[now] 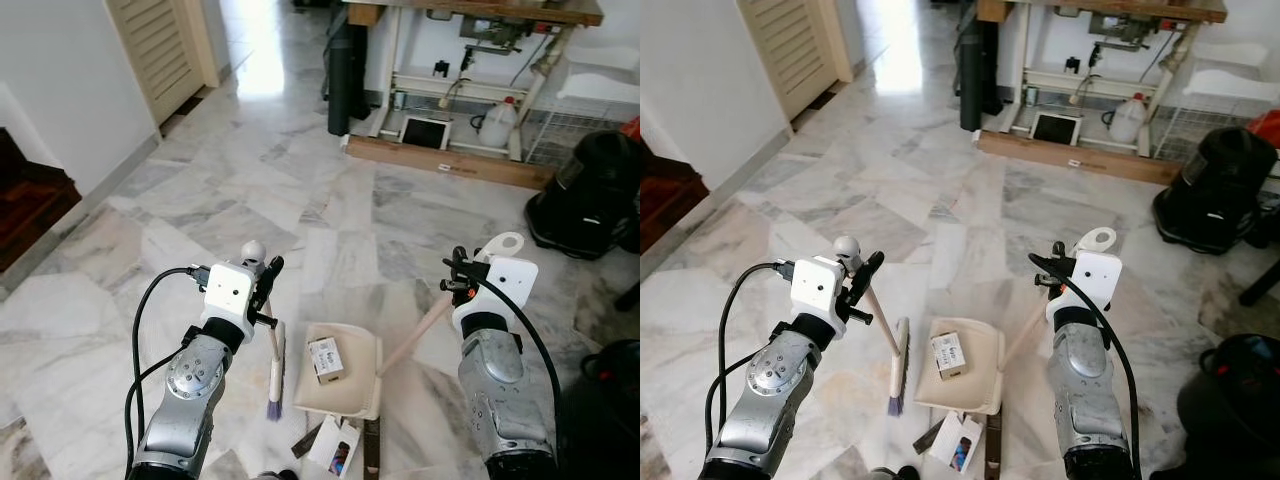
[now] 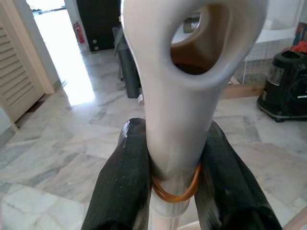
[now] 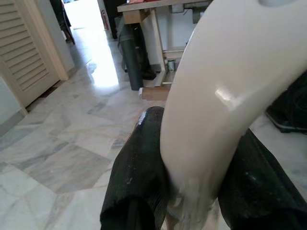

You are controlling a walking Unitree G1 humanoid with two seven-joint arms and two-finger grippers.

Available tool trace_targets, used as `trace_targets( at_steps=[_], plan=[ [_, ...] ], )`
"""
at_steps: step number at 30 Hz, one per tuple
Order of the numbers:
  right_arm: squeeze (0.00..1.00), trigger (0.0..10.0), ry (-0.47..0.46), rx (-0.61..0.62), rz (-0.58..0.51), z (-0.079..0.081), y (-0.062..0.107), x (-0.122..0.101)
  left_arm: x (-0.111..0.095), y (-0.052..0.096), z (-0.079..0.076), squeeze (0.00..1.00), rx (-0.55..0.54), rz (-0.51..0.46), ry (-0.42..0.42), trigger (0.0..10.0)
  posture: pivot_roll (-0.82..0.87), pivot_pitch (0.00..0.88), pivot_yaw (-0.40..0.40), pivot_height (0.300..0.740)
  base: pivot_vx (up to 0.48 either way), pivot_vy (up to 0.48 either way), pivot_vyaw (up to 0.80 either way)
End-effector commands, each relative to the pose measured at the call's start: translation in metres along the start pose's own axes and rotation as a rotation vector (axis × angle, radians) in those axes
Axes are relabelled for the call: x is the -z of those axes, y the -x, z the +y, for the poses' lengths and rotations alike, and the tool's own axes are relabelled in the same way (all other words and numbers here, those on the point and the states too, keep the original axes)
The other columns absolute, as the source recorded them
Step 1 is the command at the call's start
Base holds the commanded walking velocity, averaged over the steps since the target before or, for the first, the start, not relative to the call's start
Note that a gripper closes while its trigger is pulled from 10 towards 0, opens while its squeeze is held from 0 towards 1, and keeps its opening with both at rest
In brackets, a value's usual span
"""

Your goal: Sweep floor

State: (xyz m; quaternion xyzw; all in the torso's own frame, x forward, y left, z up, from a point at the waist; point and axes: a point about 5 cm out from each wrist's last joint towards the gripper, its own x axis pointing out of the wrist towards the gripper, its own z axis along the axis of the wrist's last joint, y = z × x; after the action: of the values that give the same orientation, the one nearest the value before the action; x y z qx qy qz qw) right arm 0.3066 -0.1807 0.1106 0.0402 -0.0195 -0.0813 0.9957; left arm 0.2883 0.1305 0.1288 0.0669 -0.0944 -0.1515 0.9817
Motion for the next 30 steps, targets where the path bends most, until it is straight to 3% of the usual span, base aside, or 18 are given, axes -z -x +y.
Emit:
trace_targets(
  at_steps=[1,30],
  plan=[
    [0.0,10.0,-0.014,-0.004,-0.057,0.0033,-0.005,-0.0147,-0.013,-0.004,0.0032,0.0,-0.006,-0.057,-0.008,10.0,0.06,0.1,0.027,0.74,0.0,0.289,0.0],
    [0.0,10.0,-0.009,0.011,-0.03,0.0029,-0.0065,-0.0119,-0.0118,-0.0044,0.0035,0.0,-0.005,-0.048,-0.003,10.0,0.06,0.093,0.032,0.74,0.0,0.296,0.0]
  ],
)
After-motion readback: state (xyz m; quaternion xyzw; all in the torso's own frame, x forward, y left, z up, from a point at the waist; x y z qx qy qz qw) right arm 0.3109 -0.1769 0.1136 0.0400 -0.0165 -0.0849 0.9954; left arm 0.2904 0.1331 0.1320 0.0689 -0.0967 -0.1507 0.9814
